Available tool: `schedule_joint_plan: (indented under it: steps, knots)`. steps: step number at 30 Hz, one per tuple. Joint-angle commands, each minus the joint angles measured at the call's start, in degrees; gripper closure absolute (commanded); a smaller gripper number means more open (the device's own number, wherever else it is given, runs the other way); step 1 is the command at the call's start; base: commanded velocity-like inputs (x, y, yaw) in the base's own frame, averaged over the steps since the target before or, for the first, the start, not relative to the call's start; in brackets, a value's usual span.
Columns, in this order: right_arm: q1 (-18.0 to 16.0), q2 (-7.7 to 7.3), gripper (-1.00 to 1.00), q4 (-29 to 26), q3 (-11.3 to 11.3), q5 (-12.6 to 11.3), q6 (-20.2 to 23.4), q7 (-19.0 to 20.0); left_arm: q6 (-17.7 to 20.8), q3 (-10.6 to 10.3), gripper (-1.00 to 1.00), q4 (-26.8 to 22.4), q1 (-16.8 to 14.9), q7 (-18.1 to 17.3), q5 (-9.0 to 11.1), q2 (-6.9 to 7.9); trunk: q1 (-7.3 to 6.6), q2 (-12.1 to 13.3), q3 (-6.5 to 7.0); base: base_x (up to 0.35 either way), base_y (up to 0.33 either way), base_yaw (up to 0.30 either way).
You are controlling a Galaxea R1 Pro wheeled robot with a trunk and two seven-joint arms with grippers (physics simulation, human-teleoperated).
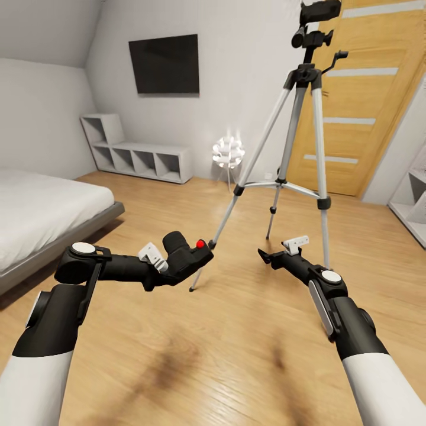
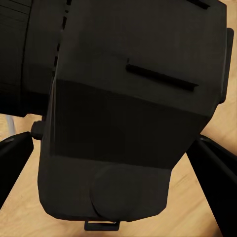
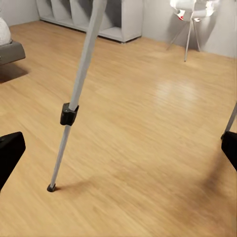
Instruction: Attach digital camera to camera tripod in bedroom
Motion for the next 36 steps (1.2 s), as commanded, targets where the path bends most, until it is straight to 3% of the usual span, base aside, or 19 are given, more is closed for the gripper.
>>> schedule_joint_plan:
  steps: [1, 15, 21, 22, 26, 36]
  knots:
    - [0.0, -0.03, -1.00, -0.1, 0.0, 0.0, 0.3, 0.1, 0.6, 0.0, 1.00, -0.1, -0.1, -0.6, -0.6, 0.02, -0.03, 0.0, 0.17, 0.000, 0.000, 0.000]
    - [0.0, -0.03, -1.00, -0.2, 0.1, -0.1, 0.2, 0.7, 0.6, 0.0, 1.00, -0.1, -0.1, -0.6, -0.6, 0.06, -0.40, 0.2, 3.28, 0.000, 0.000, 0.000]
    - [0.0, -0.03, -1.00, -0.2, 0.0, -0.1, 0.1, 3.3, 0.6, 0.0, 1.00, -0.1, 0.0, -0.6, -0.6, 0.11, -0.55, 0.3, 4.60, 0.000, 0.000, 0.000]
    - [0.0, -0.03, -1.00, -0.2, 0.0, -0.1, 0.1, 5.8, 0.7, 0.0, 1.00, 0.0, 0.0, -0.5, -0.6, 0.10, -0.58, 0.3, 4.83, 0.000, 0.000, 0.000]
    - [0.0, -0.03, -1.00, -0.2, 0.0, -0.1, 0.1, 7.6, 0.7, 0.0, 1.00, 0.1, 0.0, -0.5, -0.6, 0.14, -0.68, 0.3, 5.71, 0.000, 0.000, 0.000]
    - [0.0, -0.03, -1.00, -0.3, -0.1, 0.0, 0.1, 8.4, 0.7, -0.1, 1.00, 0.2, -0.1, -0.5, -0.6, 0.15, -0.94, 0.5, 7.93, 0.000, 0.000, 0.000]
